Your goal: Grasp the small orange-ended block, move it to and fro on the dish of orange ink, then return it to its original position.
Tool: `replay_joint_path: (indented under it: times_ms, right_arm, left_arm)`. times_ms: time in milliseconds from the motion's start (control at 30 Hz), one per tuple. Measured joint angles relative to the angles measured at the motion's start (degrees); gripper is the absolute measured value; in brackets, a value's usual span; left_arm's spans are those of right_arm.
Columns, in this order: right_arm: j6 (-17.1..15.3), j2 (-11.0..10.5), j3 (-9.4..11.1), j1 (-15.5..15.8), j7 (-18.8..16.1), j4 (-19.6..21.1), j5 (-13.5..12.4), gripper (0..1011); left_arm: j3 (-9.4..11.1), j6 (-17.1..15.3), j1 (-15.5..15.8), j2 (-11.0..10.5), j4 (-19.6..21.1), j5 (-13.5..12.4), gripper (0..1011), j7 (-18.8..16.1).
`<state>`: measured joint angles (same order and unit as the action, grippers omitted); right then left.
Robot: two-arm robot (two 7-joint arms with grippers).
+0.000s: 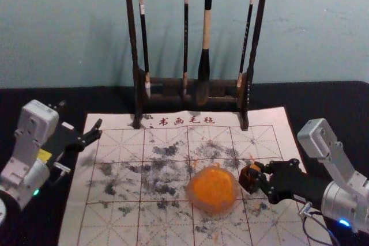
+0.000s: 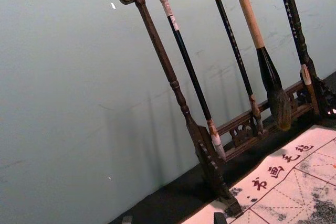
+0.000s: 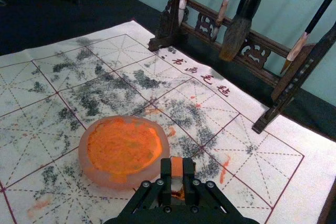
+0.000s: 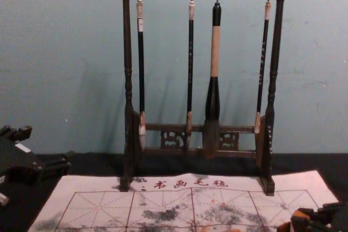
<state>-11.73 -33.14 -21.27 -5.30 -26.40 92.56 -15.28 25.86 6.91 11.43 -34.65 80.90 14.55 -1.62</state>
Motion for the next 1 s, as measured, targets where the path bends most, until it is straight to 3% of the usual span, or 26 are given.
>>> replay_joint_path:
  times_ms: [633, 767, 1000]
  right_arm:
    - [0.1, -0.1, 0.1, 0.0, 0.0, 0.1, -0.1, 87]
    - [0.1, -0.1, 0.1, 0.1, 0.0, 0.1, -0.1, 143]
    - [0.1, -0.1, 0.1, 0.1, 0.0, 0.1, -0.1, 374]
  left_arm:
    - [0.0, 0.0, 0.0, 0.0, 0.0, 0.0, 1001, 0.0]
    - [0.0, 0.0, 0.0, 0.0, 0.0, 0.0, 1001, 0.0]
    - [0.0, 0.0, 0.0, 0.0, 0.0, 0.0, 1001, 0.0]
